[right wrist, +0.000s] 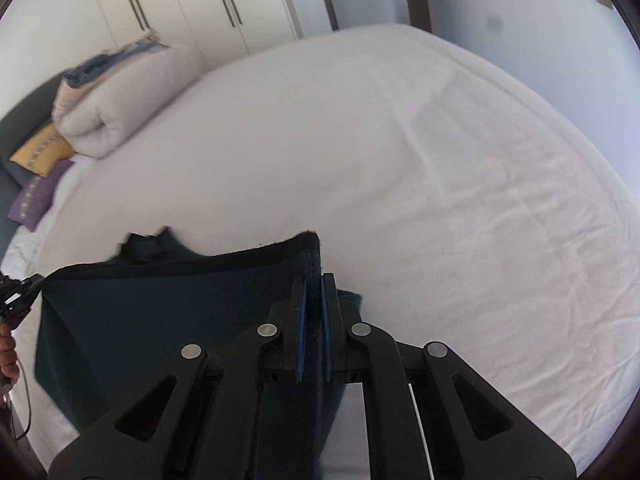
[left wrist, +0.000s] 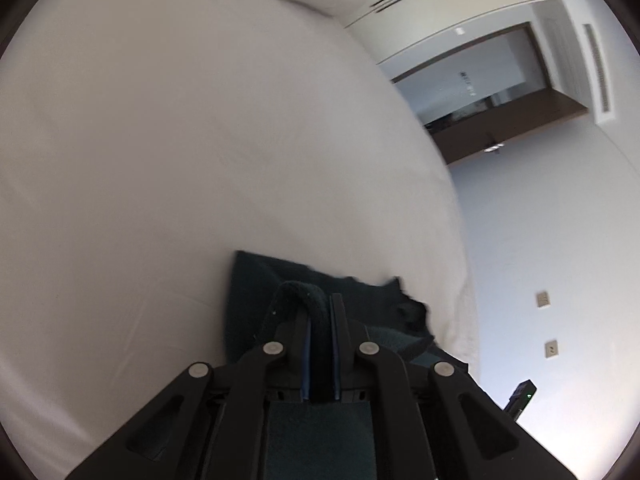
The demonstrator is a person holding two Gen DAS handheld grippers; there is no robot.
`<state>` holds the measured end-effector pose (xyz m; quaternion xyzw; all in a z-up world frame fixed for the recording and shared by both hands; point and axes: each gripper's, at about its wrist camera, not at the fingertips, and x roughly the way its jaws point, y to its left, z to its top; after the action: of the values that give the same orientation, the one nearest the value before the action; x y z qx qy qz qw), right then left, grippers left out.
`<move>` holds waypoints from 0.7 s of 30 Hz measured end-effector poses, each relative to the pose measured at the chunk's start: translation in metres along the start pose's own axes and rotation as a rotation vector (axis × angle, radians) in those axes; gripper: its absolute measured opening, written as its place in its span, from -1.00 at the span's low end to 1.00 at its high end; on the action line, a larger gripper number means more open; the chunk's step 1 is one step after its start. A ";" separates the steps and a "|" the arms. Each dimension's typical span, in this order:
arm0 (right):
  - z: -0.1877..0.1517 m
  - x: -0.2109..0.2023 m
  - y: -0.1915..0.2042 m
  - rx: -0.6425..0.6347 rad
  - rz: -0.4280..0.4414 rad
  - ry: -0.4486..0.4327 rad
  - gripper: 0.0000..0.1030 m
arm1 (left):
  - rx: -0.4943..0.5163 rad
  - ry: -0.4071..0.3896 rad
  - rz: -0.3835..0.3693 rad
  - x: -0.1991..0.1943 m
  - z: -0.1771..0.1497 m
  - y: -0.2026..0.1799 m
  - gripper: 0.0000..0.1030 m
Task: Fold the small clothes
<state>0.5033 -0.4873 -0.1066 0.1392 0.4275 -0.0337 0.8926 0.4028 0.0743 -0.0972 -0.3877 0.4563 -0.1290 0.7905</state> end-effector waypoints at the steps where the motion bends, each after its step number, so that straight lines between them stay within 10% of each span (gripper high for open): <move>1: 0.001 0.008 -0.002 0.016 0.001 0.022 -0.86 | -0.030 -0.001 0.008 0.004 0.003 0.009 -0.42; 5: -0.006 0.012 -0.015 0.076 0.026 -0.004 -0.75 | -0.210 -0.111 -0.063 -0.015 0.018 0.045 0.72; 6: -0.008 0.009 -0.018 0.088 0.022 -0.015 -0.70 | -0.217 -0.135 -0.064 -0.024 0.020 0.048 0.73; 9: -0.016 -0.012 -0.029 0.147 -0.006 -0.070 0.42 | -0.158 -0.131 -0.066 -0.041 0.013 0.041 0.73; 16: -0.035 -0.078 0.011 0.124 0.197 -0.170 0.48 | 0.243 -0.126 0.122 -0.045 -0.053 -0.028 0.73; 21: -0.067 -0.057 0.089 -0.002 0.393 -0.031 0.48 | 0.522 -0.147 0.329 -0.016 -0.098 -0.061 0.73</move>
<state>0.4327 -0.3871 -0.0829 0.2187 0.3782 0.1393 0.8887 0.3228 -0.0055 -0.0703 -0.1010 0.4061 -0.0836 0.9044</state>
